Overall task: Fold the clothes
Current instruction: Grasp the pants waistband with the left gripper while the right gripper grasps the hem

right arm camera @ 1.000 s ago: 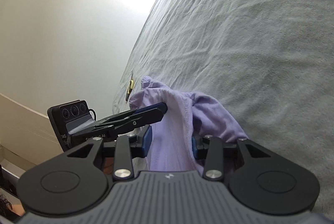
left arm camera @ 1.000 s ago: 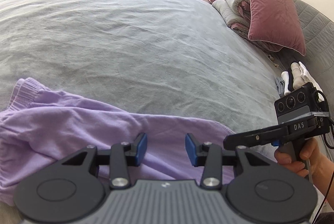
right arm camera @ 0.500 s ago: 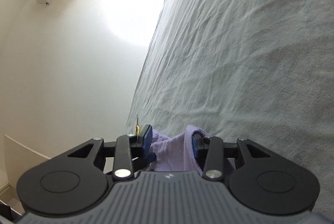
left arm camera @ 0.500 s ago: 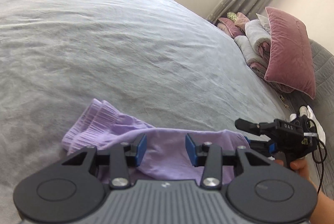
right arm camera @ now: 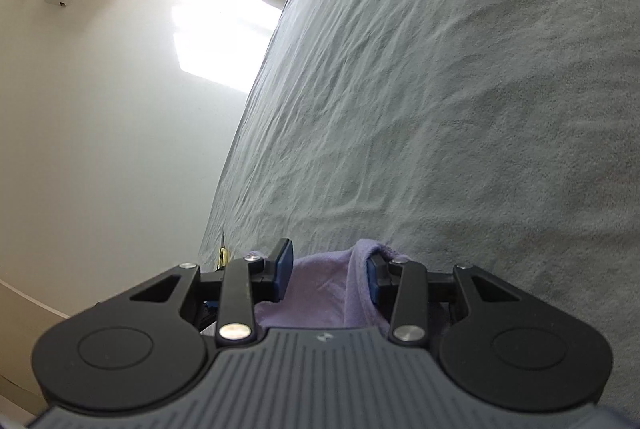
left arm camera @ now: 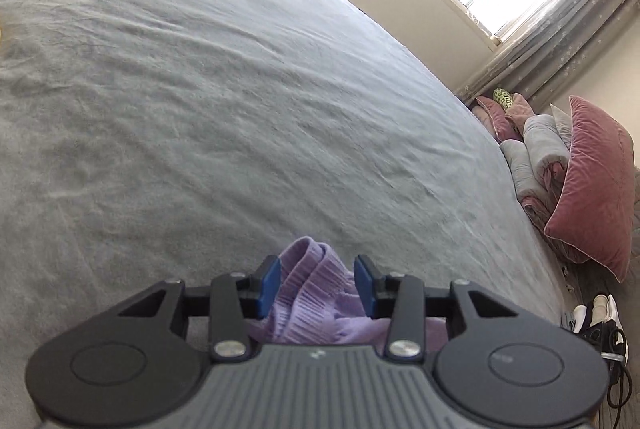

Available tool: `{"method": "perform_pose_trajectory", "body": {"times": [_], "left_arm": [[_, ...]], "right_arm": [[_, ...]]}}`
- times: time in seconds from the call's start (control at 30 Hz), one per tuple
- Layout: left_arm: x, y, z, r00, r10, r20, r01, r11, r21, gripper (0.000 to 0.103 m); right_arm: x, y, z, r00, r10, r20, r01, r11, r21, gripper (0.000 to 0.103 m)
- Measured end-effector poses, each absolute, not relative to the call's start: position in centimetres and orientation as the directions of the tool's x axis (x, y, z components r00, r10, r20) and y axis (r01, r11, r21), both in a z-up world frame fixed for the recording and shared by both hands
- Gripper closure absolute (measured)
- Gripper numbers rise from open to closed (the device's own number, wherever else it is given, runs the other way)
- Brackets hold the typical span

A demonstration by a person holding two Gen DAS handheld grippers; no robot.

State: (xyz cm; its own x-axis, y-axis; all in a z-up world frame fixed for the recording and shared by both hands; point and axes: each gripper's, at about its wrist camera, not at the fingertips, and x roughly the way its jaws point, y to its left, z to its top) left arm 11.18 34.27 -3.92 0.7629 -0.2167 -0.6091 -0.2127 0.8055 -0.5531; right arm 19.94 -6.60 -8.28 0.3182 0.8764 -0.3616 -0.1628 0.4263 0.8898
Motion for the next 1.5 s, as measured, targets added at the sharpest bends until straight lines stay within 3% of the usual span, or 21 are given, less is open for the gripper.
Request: {"method": "perform_pose_trajectory", "body": {"times": [0.2, 0.37, 0.63, 0.8, 0.97, 1.0, 1.03, 1.1, 1.13, 1.37, 1.5], "left_arm": [[12.0, 32.6, -3.7, 0.724, -0.14, -0.675, -0.232, 0.872, -0.431, 0.069], [11.4, 32.8, -3.4, 0.73, -0.155, -0.666, -0.156, 0.911, -0.382, 0.065], [11.3, 31.0, -3.9, 0.732, -0.138, -0.667, -0.071, 0.958, -0.277, 0.069], [11.4, 31.2, -4.0, 0.732, -0.154, -0.664, -0.076, 0.95, -0.304, 0.069], [11.0, 31.9, -4.1, 0.719, -0.188, -0.669, -0.097, 0.926, -0.365, 0.078], [10.9, 32.1, -4.1, 0.719, -0.2, -0.666, -0.099, 0.918, -0.383, 0.081], [10.8, 32.2, -4.1, 0.717, -0.207, -0.665, -0.108, 0.91, -0.4, 0.097], [10.6, 32.7, -4.0, 0.727, -0.223, -0.649, -0.126, 0.886, -0.446, 0.097], [10.6, 32.9, -3.9, 0.736, -0.233, -0.636, -0.131, 0.872, -0.471, 0.097], [12.4, 34.2, -4.2, 0.759, -0.29, -0.583, -0.151, 0.792, -0.592, 0.097], [14.9, 35.4, -6.0, 0.738, -0.358, -0.572, -0.173, 0.719, -0.673, 0.097]], "right_arm": [[19.3, -6.4, -8.2, 0.332, 0.871, -0.362, -0.145, 0.426, 0.893, 0.062], [18.8, -6.5, -8.1, 0.334, 0.873, -0.357, -0.141, 0.42, 0.897, 0.062], [19.1, -6.8, -8.0, 0.336, 0.874, -0.351, -0.148, 0.417, 0.897, 0.063], [19.2, -7.5, -8.0, 0.342, 0.871, -0.353, -0.143, 0.419, 0.896, 0.066], [18.7, -7.6, -7.7, 0.361, 0.869, -0.339, -0.155, 0.414, 0.897, 0.066], [18.6, -7.5, -7.5, 0.372, 0.867, -0.331, -0.163, 0.412, 0.896, 0.067], [18.5, -7.4, -7.4, 0.383, 0.865, -0.323, -0.175, 0.412, 0.894, 0.073], [18.3, -7.4, -7.0, 0.405, 0.856, -0.322, -0.205, 0.428, 0.88, 0.092], [18.2, -7.3, -6.8, 0.415, 0.85, -0.323, -0.221, 0.439, 0.871, 0.093], [18.4, -6.0, -4.8, 0.486, 0.81, -0.329, -0.336, 0.52, 0.785, 0.096], [19.4, -6.0, -5.9, 0.51, 0.779, -0.363, -0.309, 0.561, 0.768, 0.097]]}}
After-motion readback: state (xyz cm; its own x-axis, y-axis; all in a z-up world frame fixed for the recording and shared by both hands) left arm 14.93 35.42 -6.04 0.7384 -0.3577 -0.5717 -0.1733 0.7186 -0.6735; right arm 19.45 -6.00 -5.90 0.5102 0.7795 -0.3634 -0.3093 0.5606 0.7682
